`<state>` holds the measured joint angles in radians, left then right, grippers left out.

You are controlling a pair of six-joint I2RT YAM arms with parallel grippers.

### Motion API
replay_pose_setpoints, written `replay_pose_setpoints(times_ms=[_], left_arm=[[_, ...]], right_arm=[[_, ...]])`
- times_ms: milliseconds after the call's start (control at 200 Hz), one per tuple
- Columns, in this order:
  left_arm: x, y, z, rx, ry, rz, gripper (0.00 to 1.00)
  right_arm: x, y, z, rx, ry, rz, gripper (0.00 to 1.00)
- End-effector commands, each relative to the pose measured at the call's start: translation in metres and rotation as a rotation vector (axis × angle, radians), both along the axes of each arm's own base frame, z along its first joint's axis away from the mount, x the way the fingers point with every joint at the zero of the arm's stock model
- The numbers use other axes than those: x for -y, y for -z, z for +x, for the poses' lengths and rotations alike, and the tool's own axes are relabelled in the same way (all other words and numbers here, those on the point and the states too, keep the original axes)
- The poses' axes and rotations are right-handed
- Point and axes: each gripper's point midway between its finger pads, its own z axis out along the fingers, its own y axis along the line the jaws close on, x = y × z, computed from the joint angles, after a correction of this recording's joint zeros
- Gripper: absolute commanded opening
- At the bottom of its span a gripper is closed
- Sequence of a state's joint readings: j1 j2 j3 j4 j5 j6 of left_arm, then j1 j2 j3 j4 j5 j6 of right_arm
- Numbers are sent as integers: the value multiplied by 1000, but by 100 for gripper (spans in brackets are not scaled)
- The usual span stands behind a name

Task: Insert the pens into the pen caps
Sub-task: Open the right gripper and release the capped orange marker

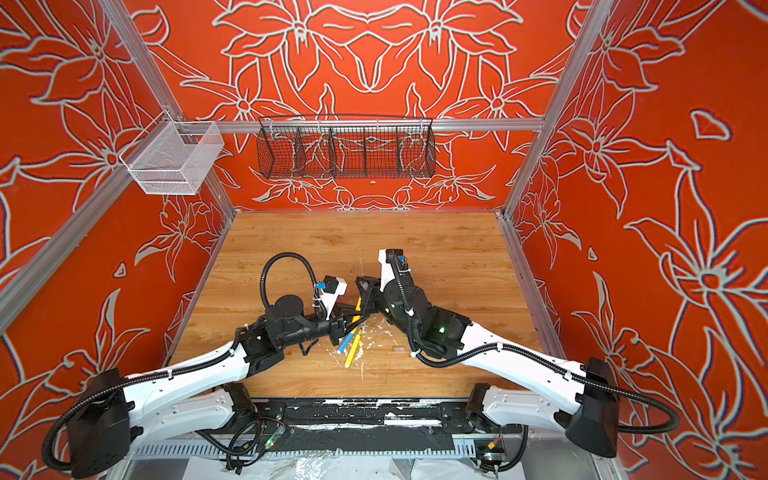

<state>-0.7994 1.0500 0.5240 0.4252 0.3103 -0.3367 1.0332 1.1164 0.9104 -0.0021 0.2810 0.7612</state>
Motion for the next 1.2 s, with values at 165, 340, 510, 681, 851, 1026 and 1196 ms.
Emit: replay_pose_setpoints(times_ms=[165,340,510,681,851,1026,1196], left_arm=[[-29,-48,44,158,-292,-31,0],[-37,-86,61,219,-395,-52,0],[-33,-131,66,268,-403,-134,0],[-24,-172,59,314,-341,-201,0],[-29,-201,55,362,-347,-253,0],[-34,-216,56,401,-378,-272,0],[-43,-220,56,416,-415,-273,0]], right_arm=[[-6,49,-22,-131,15,-115,0],[-18,53,-32,-137,-44,-54,0],[-28,55,-51,-134,-117,-35,0],[-36,69,-70,-162,-191,-13,0],[-45,80,-92,-178,-258,-41,0],[-56,90,-113,-193,-318,-29,0],[-44,88,-105,-160,-253,-79,0]])
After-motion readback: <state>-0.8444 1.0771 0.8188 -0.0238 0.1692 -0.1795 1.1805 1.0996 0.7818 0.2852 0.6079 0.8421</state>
